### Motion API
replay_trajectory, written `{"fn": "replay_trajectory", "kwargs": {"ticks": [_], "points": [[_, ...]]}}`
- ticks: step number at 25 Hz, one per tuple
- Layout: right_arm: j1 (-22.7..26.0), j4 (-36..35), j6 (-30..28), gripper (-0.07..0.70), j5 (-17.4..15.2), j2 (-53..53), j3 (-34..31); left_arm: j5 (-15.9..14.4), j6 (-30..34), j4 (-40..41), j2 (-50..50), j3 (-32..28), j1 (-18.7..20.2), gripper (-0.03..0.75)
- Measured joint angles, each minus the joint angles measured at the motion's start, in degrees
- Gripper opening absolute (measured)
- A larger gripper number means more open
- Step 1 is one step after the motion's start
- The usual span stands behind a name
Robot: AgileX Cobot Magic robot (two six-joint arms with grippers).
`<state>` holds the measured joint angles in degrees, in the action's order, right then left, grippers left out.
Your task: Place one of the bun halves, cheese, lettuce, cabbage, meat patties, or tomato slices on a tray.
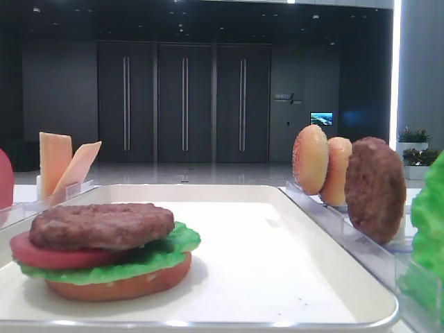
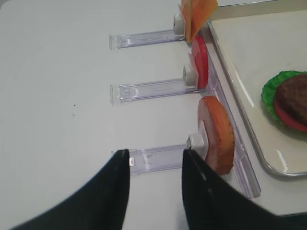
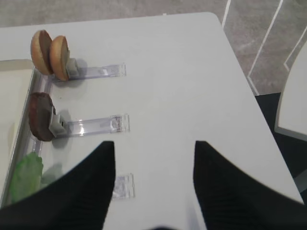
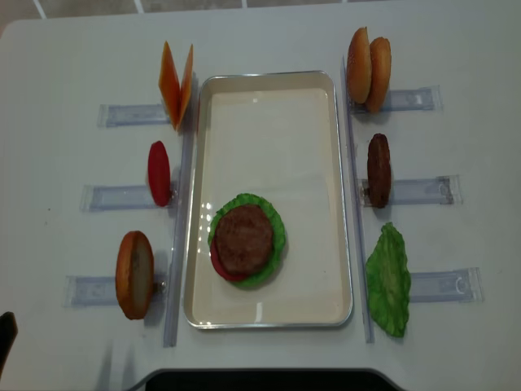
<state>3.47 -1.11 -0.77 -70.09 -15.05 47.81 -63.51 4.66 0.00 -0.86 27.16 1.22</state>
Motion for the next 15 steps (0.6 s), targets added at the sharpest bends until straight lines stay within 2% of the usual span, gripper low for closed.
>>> {"fn": "replay_trajectory", "kwargs": {"ticks": [10,15], "points": [[0.0,0.48,1.64,0.356,0.35,9.84,-14.69,0.0,0.0,0.0,0.0,0.0,0.0,0.282],[0.0,0.48,1.08,0.35,2.01,13.12,-17.31,0.0,0.0,0.0,0.0,0.0,0.0,0.282]]}}
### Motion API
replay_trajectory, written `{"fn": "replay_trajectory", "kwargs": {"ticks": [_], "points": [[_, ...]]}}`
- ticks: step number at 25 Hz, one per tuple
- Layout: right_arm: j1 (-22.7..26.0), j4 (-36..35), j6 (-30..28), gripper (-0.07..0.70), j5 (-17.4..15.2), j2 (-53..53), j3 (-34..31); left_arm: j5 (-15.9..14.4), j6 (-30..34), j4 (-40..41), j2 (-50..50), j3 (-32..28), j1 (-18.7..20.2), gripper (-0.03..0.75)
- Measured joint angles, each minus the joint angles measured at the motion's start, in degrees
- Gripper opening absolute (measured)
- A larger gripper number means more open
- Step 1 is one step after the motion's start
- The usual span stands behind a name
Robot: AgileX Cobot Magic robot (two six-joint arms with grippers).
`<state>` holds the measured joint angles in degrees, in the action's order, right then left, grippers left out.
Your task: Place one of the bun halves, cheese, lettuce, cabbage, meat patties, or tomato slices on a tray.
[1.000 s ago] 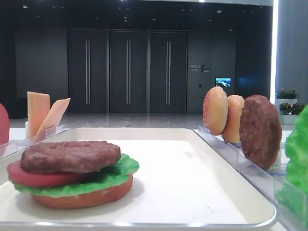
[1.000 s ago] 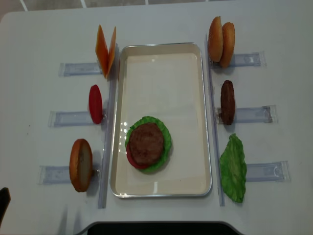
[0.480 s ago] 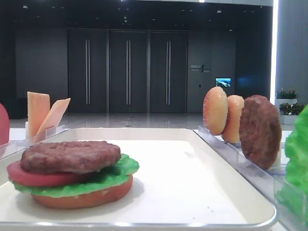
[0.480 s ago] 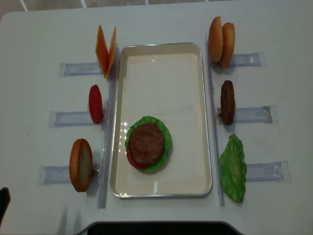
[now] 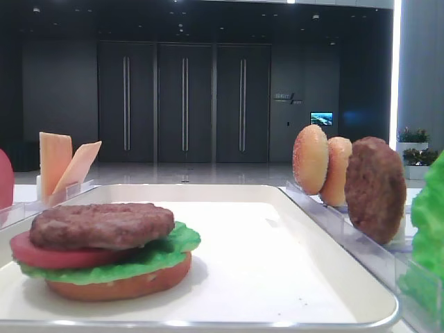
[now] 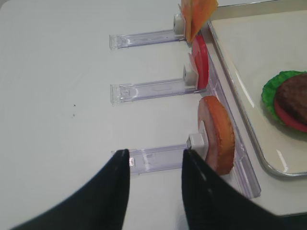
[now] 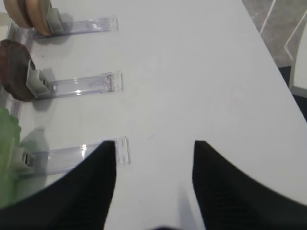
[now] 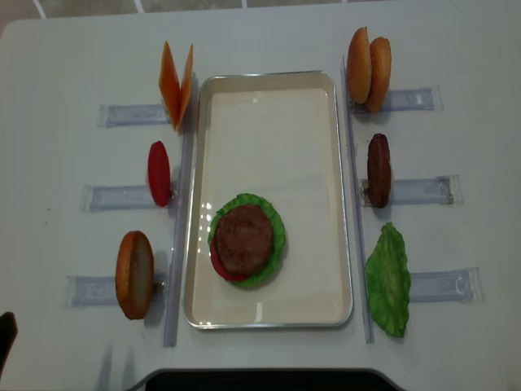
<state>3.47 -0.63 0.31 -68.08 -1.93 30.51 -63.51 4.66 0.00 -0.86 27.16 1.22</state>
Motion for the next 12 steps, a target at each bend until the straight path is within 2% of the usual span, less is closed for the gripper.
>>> {"fn": "replay_trajectory", "kwargs": {"ticks": [4,12], "points": [[0.0,-0.11,-0.62,0.348,1.95,2.26,-0.89,0.0,0.0,0.0,0.0,0.0,0.0,0.282],[0.0,-0.35,-1.41,0.347,2.92,2.43,-1.44,0.0,0.0,0.0,0.0,0.0,0.0,0.282]]}}
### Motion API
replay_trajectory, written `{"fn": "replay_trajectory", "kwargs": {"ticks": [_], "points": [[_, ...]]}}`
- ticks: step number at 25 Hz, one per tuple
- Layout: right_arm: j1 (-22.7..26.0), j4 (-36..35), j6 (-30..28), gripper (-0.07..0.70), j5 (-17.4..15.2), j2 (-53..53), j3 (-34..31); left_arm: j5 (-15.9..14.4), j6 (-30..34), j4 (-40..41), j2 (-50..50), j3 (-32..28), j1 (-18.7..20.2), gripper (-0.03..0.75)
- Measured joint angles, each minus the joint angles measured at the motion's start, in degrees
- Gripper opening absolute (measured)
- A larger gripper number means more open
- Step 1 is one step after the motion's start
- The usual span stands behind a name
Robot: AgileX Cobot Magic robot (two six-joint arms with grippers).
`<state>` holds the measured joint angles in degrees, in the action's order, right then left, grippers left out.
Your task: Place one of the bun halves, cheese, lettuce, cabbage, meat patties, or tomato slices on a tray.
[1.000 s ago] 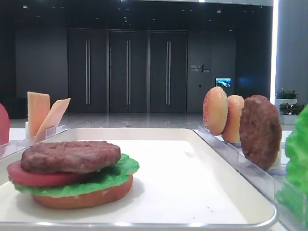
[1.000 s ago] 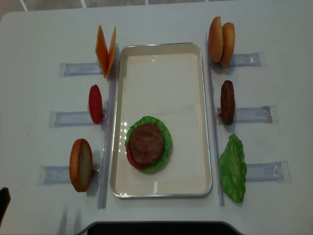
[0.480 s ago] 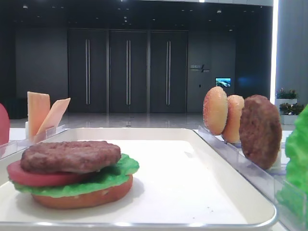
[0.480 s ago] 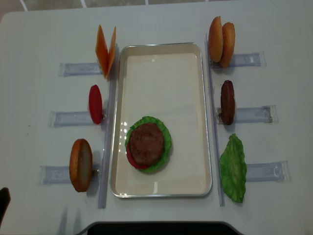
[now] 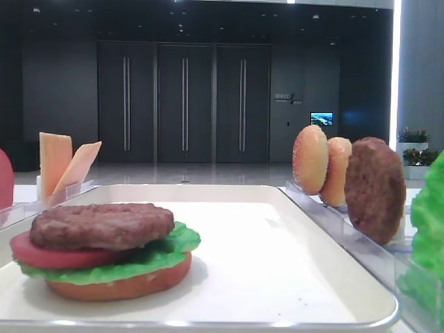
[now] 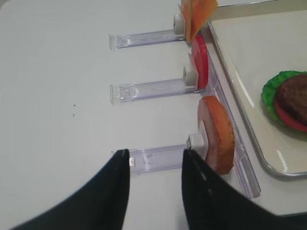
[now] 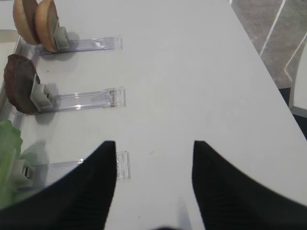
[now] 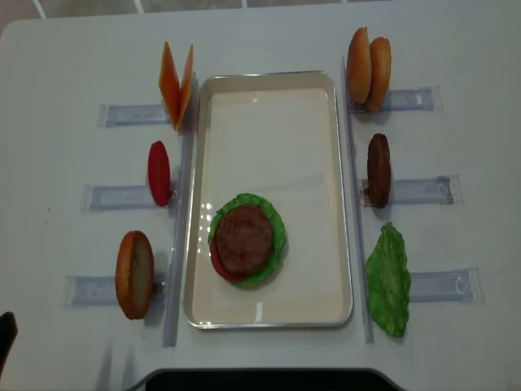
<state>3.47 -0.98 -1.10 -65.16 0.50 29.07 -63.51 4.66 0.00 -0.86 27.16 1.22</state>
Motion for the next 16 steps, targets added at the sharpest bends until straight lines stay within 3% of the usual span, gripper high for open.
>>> {"fn": "replay_trajectory", "kwargs": {"ticks": [16], "points": [[0.0,-0.05,0.0,0.346,0.05,0.0,0.0,0.0,0.0,0.0,0.0,0.0,0.0,0.282]]}}
